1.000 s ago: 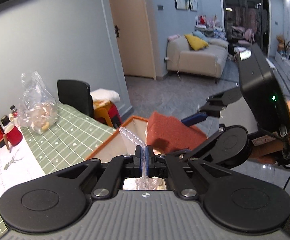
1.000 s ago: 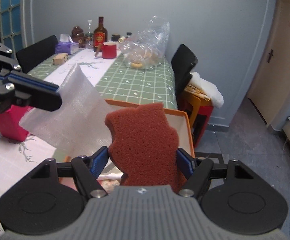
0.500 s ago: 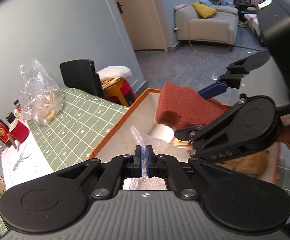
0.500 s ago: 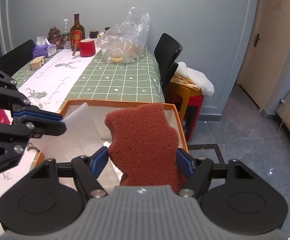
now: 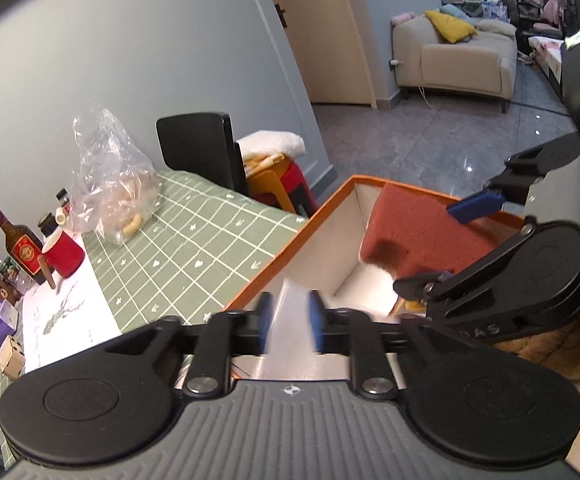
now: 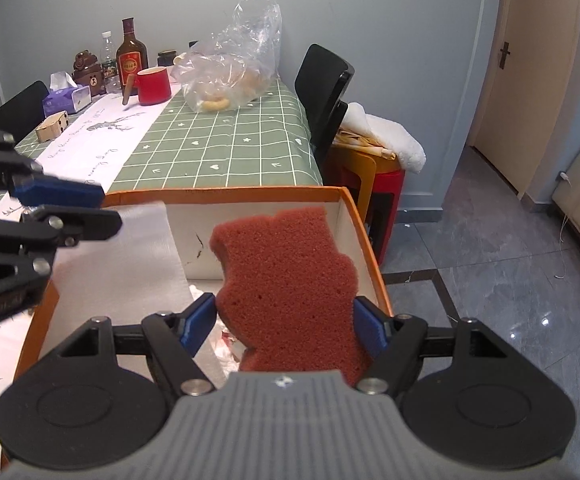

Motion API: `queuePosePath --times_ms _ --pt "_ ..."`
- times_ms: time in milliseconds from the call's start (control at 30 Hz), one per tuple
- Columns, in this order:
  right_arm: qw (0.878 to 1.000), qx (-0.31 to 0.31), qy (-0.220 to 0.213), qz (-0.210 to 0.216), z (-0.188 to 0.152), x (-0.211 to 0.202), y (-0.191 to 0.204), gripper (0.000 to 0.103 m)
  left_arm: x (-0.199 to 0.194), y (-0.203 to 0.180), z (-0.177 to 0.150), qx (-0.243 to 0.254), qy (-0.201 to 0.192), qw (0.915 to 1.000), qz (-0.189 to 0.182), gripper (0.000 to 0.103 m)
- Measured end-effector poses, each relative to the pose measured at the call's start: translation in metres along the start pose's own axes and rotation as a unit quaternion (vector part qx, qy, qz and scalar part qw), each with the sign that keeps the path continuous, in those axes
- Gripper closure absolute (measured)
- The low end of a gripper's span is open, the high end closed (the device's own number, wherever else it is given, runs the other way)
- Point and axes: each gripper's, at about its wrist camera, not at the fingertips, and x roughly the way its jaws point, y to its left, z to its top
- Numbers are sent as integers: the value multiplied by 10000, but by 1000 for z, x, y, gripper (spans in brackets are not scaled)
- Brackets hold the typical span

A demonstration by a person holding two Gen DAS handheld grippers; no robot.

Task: Organize soft objects
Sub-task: 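Open both grippers to drop the sponge and sheet into the box, then move both grippers back over the table toward the gift bag and pink cloth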

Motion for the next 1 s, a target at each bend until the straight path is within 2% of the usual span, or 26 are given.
queuePosePath --times_ms 167,333,633,1000 --pt "10000 -53 -40 -34 1 -2 4 28 -6 1 3 -62 -107 9999 65 52" --pt "9999 -39 -113 -64 2 -7 4 21 -15 11 3 -241 -134 9996 17 51" --pt "9998 -47 -206 -18 3 -21 11 21 -30 39 -7 -479 -101 9986 203 47" --pt "9986 -255 -438 128 11 -39 42 21 -53 84 -42 -893 10 9952 405 46"
